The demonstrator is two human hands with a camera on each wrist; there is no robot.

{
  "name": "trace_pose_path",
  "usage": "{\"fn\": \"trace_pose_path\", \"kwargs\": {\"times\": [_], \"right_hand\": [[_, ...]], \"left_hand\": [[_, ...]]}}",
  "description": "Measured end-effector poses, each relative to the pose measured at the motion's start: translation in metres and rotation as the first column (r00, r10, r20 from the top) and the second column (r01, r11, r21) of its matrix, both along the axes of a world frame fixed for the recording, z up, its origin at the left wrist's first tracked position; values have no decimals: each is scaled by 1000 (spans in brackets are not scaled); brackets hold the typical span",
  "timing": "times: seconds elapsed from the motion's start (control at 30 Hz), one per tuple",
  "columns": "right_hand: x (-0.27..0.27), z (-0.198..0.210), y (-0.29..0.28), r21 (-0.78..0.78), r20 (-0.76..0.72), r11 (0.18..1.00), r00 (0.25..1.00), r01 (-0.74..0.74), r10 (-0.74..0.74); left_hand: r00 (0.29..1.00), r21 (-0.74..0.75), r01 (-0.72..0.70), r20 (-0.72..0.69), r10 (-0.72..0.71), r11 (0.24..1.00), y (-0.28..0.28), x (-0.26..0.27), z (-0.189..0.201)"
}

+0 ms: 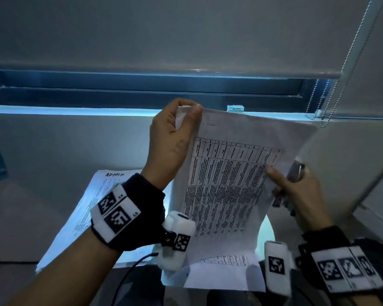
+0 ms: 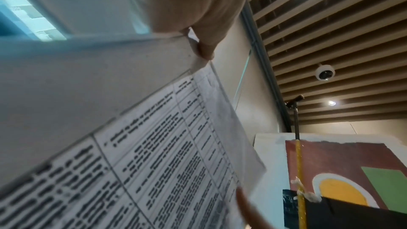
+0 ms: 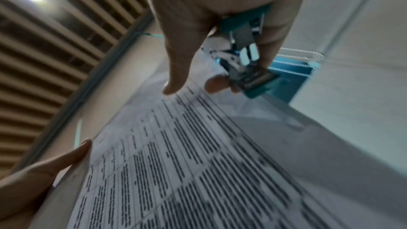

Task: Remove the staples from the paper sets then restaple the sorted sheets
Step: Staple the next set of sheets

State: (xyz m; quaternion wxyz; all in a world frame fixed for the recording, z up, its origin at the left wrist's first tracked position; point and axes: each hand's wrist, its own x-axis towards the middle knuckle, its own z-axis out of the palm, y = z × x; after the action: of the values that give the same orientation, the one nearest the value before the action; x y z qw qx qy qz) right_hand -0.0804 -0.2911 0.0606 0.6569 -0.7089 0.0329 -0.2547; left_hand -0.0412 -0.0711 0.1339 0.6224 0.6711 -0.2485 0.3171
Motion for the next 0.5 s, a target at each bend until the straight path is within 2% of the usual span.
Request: {"fn": "trace_pose_path", "kwargs": {"times": [0.07, 0.1, 0.17, 0.23, 0.33, 0.4, 0.5], "right_hand": [[0, -9, 2, 16, -88, 994, 991, -104, 105], [0, -10, 5, 29, -80, 992, 989, -125, 127], [2, -8, 10, 32, -25, 992, 992, -125, 126], [6, -1, 17, 33, 27, 996, 996, -88, 87], [13, 13, 24, 86, 108, 993, 991, -85, 76], [18, 19, 30, 103, 114, 989, 989, -103, 91], [27, 23, 41, 78, 25, 988, 991, -131, 129]], "left_hand": [[999, -8, 23, -30, -23, 1000, 6, 2, 2], [998, -21, 39, -51, -40, 999, 9, 4, 4], [989, -66, 66, -126, -74, 996, 16, 8, 5], [955, -115, 155, -237, -178, 981, 24, 10, 0], [887, -61, 241, -390, -246, 969, 36, 4, -26], [888, -24, 191, -422, -184, 981, 44, -1, -47], [866, -182, 124, -460, -197, 975, 59, 3, -66]]}}
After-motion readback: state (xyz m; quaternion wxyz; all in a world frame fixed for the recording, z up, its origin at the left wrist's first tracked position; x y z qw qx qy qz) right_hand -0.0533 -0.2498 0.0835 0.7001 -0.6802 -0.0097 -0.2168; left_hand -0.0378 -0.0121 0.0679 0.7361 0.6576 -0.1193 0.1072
